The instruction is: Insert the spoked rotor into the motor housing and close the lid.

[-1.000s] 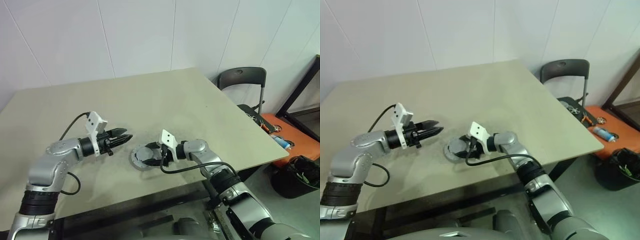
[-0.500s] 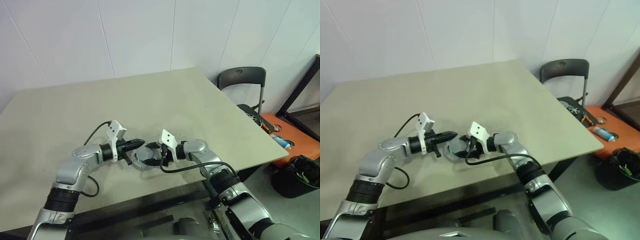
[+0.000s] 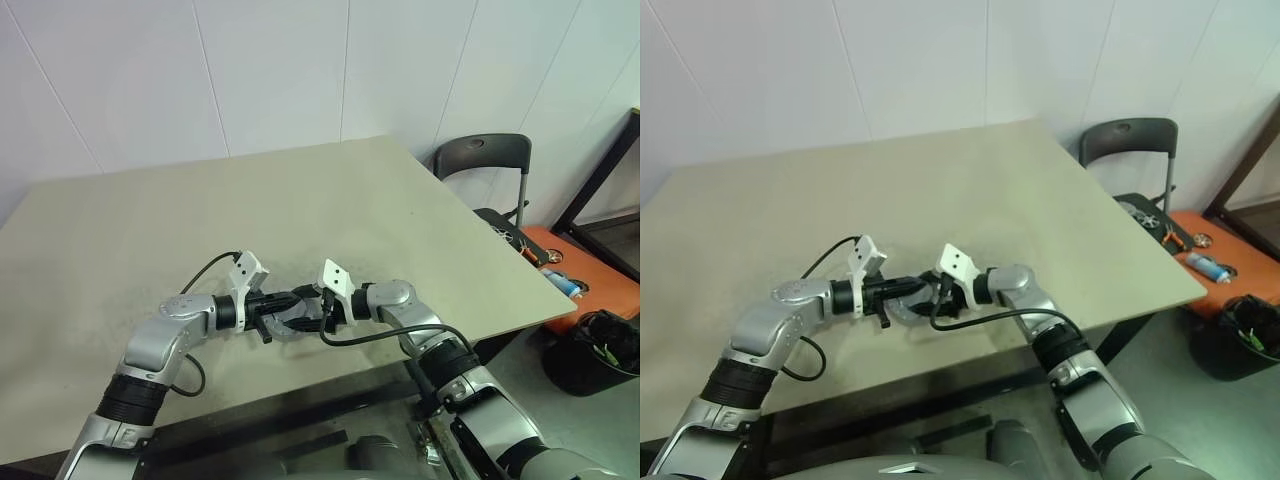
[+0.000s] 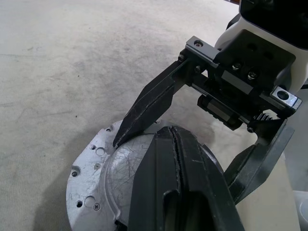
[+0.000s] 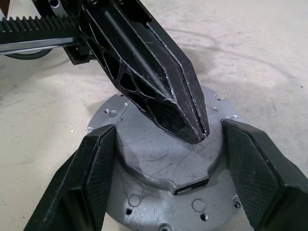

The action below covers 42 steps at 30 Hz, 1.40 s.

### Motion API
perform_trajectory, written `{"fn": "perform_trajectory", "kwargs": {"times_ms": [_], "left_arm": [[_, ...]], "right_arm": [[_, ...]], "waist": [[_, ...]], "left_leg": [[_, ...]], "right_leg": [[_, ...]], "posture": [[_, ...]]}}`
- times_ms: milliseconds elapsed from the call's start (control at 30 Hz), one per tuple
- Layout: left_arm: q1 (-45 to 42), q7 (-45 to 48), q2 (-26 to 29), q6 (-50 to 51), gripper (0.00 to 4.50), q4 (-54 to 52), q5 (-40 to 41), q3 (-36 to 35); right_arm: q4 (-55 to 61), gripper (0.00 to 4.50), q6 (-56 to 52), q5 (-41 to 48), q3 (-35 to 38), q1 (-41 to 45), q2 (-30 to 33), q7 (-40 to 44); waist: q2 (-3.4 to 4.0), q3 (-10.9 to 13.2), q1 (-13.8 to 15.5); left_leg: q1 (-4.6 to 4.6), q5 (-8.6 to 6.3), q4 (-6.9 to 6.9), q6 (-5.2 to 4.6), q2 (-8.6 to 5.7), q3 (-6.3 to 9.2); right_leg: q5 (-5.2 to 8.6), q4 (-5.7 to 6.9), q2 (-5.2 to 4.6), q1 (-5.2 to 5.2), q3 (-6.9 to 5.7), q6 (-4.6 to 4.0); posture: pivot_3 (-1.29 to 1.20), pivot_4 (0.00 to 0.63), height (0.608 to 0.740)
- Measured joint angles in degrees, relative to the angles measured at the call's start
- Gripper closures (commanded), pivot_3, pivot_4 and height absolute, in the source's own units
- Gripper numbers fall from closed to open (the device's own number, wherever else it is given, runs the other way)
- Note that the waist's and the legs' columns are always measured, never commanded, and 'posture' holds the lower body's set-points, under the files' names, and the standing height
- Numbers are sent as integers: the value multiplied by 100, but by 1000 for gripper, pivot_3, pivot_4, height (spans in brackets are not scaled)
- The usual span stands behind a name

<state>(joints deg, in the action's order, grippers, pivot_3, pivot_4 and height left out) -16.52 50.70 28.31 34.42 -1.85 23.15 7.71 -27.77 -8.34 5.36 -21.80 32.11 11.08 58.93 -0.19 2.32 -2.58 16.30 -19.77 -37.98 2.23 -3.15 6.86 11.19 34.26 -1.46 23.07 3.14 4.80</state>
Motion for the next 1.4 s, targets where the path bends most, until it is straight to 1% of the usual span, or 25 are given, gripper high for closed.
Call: {"fn": "perform_trajectory", "kwargs": {"times_ms": [167,333,467,567,867,1067,1133,1200,1400], "left_arm": [[0,163,309,-372,4471,20,-407,243],[13,330,309,-902,4471,197,-655,369],[72,468,201,-1685,4471,687,-818,430],[73,545,152,-2149,4471,949,-904,458],[38,585,128,-2864,4471,1335,-1066,470],[185,551,81,-2953,4471,1399,-1069,422],[275,546,68,-3037,4471,1399,-1069,409],[348,552,68,-3100,4471,1398,-1068,401],[526,618,61,-3204,4471,1376,-1006,326]], "right_arm": [[0,1454,43,-2,2,-24,-21,-28],[-11,1454,42,-7,-2,-25,-36,-61],[-57,1454,36,-14,-9,-40,-47,-109],[-62,1454,33,-17,-9,-56,-47,-147],[-60,1454,33,-27,-17,-70,-46,-168],[-60,1454,20,-63,-40,-89,-47,-172],[-61,1454,15,-69,-54,-119,-48,-177],[-60,1454,10,-69,-79,-144,-49,-179],[-49,1454,0,-68,-101,-180,-50,-165]], "waist": [[4,-1,-2],[12,-6,-2],[44,-34,1],[52,-41,0],[71,-57,1],[91,-100,-1],[101,-123,3],[96,-134,5],[110,-176,1]], "left_leg": [[1,0,1,0,0,0],[3,0,3,0,3,0],[1,-1,10,0,4,0],[-5,-1,11,0,4,1],[-6,-1,12,-1,4,5],[-12,-2,26,-2,2,4],[-35,-2,54,-2,0,4],[-82,-3,88,-1,0,4],[-91,-13,113,-15,-1,9]], "right_leg": [[1,-1,1,1,0,0],[1,-1,0,0,0,-1],[5,-10,-2,-26,0,2],[7,-11,-3,-37,-1,5],[10,-12,-5,-37,-2,9],[16,-16,-10,-40,-2,17],[29,-19,-15,-53,-2,26],[55,-21,-19,-74,-2,16],[83,-20,-23,-75,-3,15]], "posture": [[0,0,740],[0,0,740],[0,0,740],[0,0,740],[0,0,740],[0,0,740],[0,0,740],[0,0,740],[0,0,740]]}}
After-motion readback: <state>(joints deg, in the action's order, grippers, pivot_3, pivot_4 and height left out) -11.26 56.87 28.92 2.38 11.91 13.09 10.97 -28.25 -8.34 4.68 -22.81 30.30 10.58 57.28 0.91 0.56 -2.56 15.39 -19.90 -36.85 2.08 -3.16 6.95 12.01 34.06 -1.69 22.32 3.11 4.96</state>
